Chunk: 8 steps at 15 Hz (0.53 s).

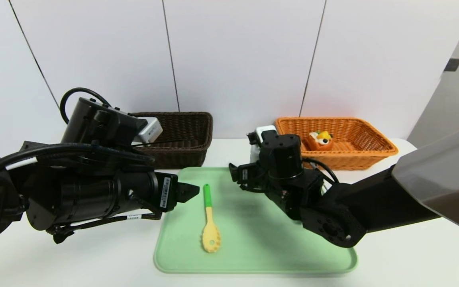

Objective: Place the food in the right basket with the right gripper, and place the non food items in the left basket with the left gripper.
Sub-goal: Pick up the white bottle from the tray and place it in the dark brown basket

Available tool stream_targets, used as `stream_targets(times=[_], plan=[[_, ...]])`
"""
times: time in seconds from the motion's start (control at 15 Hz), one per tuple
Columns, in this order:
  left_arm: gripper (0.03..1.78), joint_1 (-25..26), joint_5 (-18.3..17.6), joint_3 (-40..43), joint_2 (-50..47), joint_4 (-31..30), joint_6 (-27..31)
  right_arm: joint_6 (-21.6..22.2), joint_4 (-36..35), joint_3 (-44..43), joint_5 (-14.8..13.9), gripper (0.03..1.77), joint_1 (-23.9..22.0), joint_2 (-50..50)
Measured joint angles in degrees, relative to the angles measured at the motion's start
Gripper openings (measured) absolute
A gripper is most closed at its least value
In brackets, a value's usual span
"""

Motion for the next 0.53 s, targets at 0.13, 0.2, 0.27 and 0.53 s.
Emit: stream_targets(times=[0.13,0.2,0.27,0.53], plan=[[1.69,0.05,0.00,0.04,-0.22,0.00,0.04,-0.11,-0.29,-0.46,0.00,1.48,-0.41,0.68],[1.69,0.05,0.00,0.06,-0.28,0.05,0.04,-0.20,-0.52,-0.57,-0.02,1.32,-0.61,0.85],[1.69,0.05,-0.04,0.06,-0.28,0.02,0.04,-0.20,-0.52,-0.61,-0.02,1.16,-0.72,0.99],[1.69,0.02,-0.04,-0.02,-0.09,-0.09,0.09,-0.20,-0.52,-0.61,-0.02,0.69,-0.77,1.01]])
